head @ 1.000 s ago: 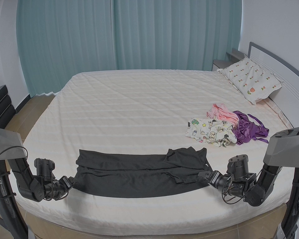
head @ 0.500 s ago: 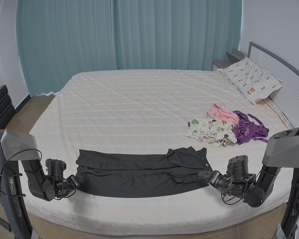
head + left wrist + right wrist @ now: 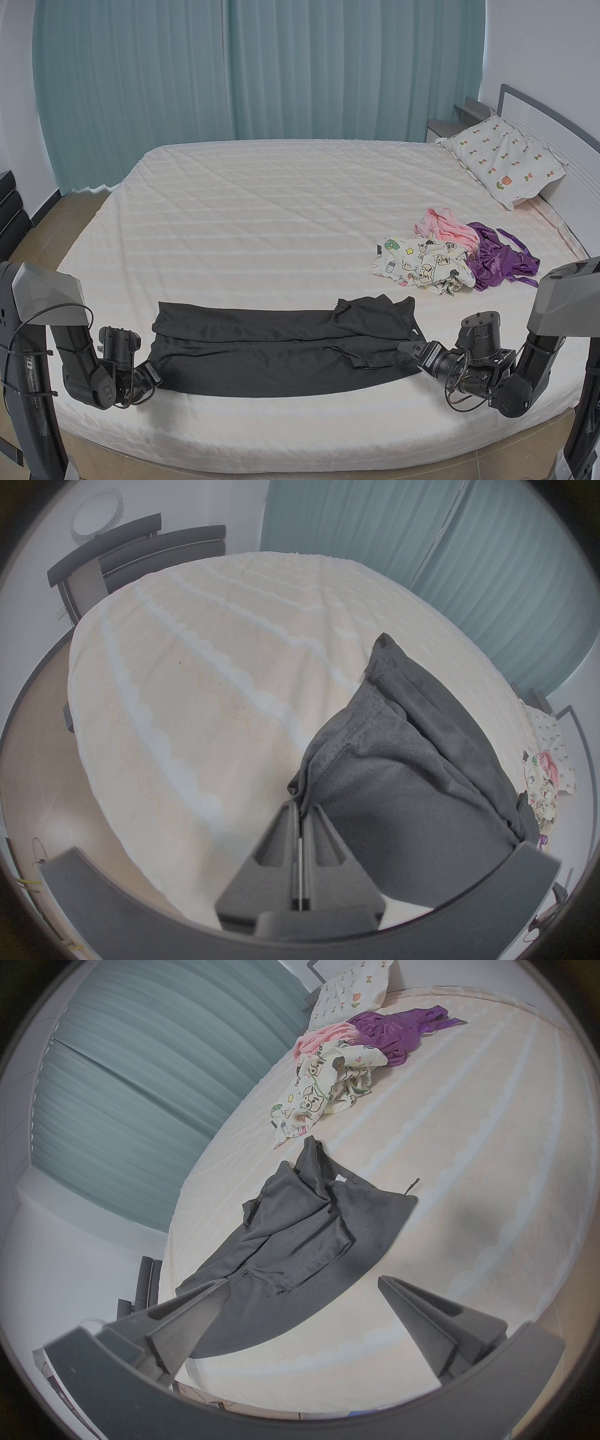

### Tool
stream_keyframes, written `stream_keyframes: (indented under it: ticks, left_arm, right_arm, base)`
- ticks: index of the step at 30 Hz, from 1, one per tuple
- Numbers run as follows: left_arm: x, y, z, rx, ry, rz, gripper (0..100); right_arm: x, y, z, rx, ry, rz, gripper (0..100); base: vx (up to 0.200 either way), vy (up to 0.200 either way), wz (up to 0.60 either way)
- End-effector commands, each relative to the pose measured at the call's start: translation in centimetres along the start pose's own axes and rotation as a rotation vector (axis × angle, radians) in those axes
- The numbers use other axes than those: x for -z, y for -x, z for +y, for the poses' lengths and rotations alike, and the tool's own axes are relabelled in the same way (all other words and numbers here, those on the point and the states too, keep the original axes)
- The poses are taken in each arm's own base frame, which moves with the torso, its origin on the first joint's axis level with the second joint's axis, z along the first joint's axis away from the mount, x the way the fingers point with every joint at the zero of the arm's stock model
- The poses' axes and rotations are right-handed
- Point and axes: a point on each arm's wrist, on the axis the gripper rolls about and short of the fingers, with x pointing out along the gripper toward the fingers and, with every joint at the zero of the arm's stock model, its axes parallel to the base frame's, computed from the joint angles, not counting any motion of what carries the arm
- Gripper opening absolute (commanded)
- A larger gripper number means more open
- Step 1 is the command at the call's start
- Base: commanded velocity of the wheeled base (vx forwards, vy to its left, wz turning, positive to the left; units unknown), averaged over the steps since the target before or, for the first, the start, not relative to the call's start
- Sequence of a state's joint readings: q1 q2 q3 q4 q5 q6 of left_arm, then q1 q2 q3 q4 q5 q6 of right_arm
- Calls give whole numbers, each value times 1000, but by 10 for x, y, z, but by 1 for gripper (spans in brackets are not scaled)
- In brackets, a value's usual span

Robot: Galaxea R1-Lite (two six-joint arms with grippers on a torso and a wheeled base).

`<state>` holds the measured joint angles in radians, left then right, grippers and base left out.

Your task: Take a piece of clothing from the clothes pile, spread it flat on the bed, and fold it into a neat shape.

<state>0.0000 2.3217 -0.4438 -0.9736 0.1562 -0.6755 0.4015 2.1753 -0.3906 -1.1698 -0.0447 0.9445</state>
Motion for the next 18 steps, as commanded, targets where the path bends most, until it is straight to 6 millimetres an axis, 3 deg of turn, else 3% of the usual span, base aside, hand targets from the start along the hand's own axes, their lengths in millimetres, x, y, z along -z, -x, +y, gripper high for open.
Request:
stream_keyframes:
  ticks: [1, 7, 8, 12, 17, 18]
  left_arm:
    - [5, 4, 5, -15, -4, 16, 0]
    - [4, 5, 6, -18, -2, 15, 0]
    - [4, 4, 6, -21, -6, 18, 100]
    - [1, 5, 8, -20, 1, 9, 100]
    - [-19, 18, 10, 36, 54, -32, 100]
    - [-34, 29, 11, 107, 85, -45, 100]
  right_arm:
    - [1, 0, 0, 2, 2, 3, 100]
    - [1, 0, -1, 3, 2, 6, 100]
    - [2, 0, -1, 2, 3, 7, 100]
    - [1, 0, -1, 3, 2, 6, 100]
    - [2, 1, -1, 4, 3, 8, 100]
    - [2, 1, -1, 4, 3, 8, 100]
  base:
    - [0, 0, 0]
    - [0, 0, 0]
    - [0, 0, 0]
    - [0, 0, 0]
    - [0, 0, 0]
    - [0, 0, 0]
